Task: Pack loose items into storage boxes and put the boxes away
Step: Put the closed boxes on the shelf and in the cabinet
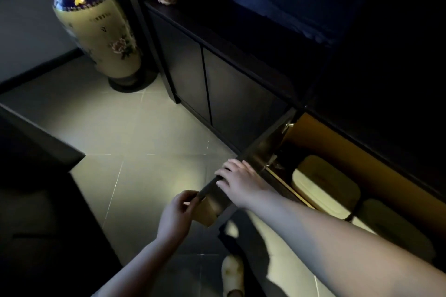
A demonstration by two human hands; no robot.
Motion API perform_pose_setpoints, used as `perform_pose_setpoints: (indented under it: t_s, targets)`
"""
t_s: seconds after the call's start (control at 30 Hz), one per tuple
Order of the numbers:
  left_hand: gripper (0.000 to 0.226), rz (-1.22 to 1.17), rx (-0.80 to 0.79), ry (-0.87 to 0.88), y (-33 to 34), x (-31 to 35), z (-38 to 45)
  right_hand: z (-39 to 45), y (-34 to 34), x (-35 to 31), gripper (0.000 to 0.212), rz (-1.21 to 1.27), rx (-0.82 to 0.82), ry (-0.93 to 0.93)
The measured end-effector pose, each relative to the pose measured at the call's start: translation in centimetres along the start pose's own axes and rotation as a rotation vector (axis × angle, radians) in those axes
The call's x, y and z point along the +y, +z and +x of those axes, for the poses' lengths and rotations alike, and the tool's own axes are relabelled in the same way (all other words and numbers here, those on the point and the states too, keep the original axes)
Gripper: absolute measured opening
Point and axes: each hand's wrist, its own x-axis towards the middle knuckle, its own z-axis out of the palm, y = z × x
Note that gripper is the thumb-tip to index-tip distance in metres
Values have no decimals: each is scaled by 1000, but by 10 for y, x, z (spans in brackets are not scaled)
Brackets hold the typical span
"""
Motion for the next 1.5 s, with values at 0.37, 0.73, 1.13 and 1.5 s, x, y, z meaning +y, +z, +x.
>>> perform_pose_setpoints:
  t_s: [0.37, 0.73, 1.13, 1.5]
  targets:
    - [50, -78, -600, 33, 138, 40, -75, -159, 27, 103, 48, 403, 232, 230]
    - [39, -219, -484, -137, 319, 127, -102, -310, 35, 201, 30, 637, 421, 711]
    - [59, -347, -447, -343, 389, 211, -75, -295, -17, 282, 38, 593, 505, 1071]
    - [110, 39, -702, -201, 414, 201, -30, -306, -16, 275, 45, 780, 600, 1230]
